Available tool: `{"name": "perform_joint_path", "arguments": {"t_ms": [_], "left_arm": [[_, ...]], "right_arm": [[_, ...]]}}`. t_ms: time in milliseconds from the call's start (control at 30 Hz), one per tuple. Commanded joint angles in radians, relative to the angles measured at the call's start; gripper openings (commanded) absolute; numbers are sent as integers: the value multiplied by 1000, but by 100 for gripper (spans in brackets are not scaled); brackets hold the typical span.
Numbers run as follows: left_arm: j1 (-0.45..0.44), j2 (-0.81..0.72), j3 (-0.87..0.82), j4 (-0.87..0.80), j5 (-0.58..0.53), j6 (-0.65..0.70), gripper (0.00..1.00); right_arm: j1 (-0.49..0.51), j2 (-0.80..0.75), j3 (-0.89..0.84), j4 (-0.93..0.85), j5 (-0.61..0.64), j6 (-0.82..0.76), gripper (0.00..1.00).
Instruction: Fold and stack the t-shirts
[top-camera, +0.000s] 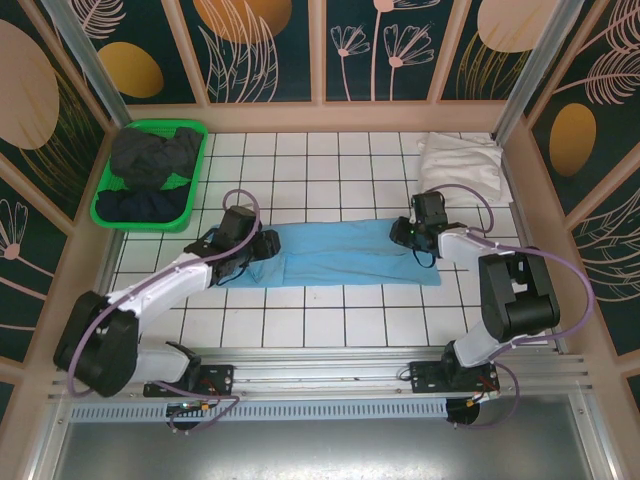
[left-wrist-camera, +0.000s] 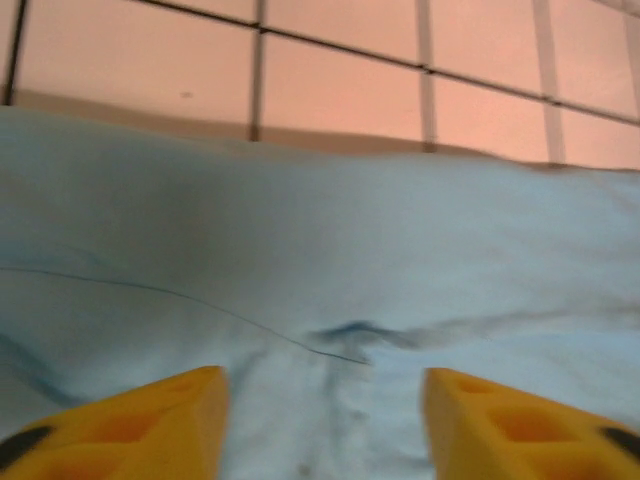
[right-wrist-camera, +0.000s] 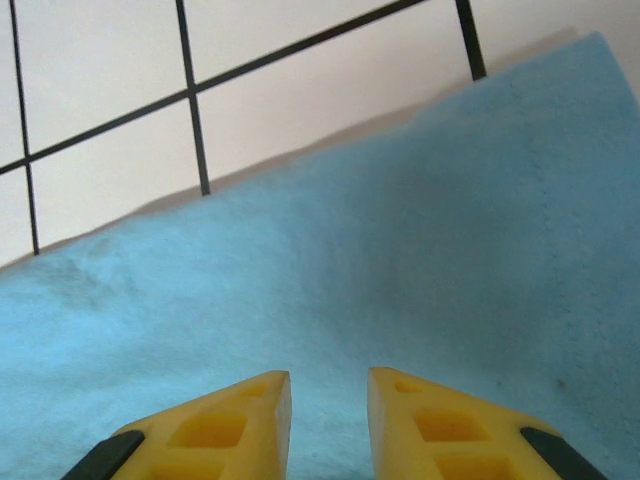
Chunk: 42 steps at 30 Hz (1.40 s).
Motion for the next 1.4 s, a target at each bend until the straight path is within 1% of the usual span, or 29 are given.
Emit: {"name": "perform_joint_path", "arguments": {"t_ms": [0, 33, 100, 233, 267, 333, 400, 467, 600, 633, 700, 800, 933, 1067, 1133, 1267, 1367], "left_arm": [[32, 78, -17, -40, -83, 11, 47], [34, 83, -24, -63, -104, -1, 46], [35, 60, -59, -84, -108, -24, 47], [35, -32, -159, -98, -86, -93, 47], [34, -48, -175, -106, -80, -102, 46], [35, -75, -210, -102, -57, -118, 41], [33, -99, -233, -96, -24, -122, 39], [34, -135, -248, -118, -30, -132, 38], [34, -196, -242, -140, -17, -118, 38], [34, -212, -230, -149, -15, -109, 37], [34, -239, -206, -163, -15, -96, 32], [35, -237, -159, -148, -27, -76, 32], [50, -96, -85, -67, -54, -39, 31], [128, 136, 9, 7, -96, -15, 26], [158, 243, 64, 40, -106, 5, 26], [208, 455, 190, 61, -136, 24, 25], [234, 585, 314, 49, -130, 47, 25]], "right_arm": [[-1, 45, 27, 16, 13, 7, 27], [-2, 50, 29, 11, 21, 5, 27], [-13, 61, 26, 5, 38, 5, 27], [-54, 85, 14, 7, 47, 5, 26], [-63, 92, 11, 8, 47, 5, 26], [-77, 105, 12, 9, 47, 5, 26], [-83, 114, 18, 7, 45, 3, 26], [-85, 117, 23, 7, 44, 0, 26], [-85, 124, 32, 3, 39, -4, 26], [-84, 124, 33, 3, 35, -7, 26], [-85, 123, 34, -3, 41, -9, 26], [-83, 106, 23, 6, 27, -1, 26], [-76, 94, 12, 23, 11, -1, 26], [-87, 93, -2, -8, 59, 0, 25], [-94, 76, -23, -16, 64, 0, 25], [-96, 31, -72, -39, 73, 10, 25], [-96, -28, -106, -89, 87, 28, 25]]}}
